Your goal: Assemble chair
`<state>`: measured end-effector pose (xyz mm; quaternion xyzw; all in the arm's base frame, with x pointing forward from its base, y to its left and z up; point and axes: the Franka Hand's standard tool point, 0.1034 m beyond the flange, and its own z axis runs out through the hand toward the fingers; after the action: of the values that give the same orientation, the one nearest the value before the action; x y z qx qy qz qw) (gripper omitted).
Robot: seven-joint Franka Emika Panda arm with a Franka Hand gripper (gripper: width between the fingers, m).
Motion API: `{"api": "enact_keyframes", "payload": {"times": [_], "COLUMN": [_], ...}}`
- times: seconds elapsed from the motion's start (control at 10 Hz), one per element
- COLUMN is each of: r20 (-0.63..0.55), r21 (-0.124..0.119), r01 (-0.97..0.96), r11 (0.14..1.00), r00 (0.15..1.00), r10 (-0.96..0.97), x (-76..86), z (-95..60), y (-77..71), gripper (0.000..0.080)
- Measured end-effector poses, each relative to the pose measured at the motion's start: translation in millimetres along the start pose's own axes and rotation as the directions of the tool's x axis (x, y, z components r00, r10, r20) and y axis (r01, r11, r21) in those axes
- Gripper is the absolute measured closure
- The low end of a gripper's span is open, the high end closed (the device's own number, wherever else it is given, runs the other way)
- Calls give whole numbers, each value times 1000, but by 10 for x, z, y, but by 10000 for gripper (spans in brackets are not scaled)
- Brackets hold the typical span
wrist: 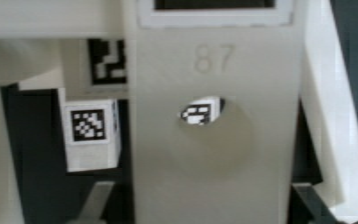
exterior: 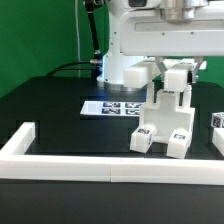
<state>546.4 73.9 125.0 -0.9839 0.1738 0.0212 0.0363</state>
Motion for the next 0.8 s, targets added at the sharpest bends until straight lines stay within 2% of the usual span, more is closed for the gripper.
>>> {"api": "enact_keyframes", "payload": {"times": [0.8], "r20": [10], "r21": [-8], "r01": [9], "r11": [1000], "r00": [1000], "r10": [-8], "x": [-72], "z": [84], "y": [-9], "gripper": [511]}}
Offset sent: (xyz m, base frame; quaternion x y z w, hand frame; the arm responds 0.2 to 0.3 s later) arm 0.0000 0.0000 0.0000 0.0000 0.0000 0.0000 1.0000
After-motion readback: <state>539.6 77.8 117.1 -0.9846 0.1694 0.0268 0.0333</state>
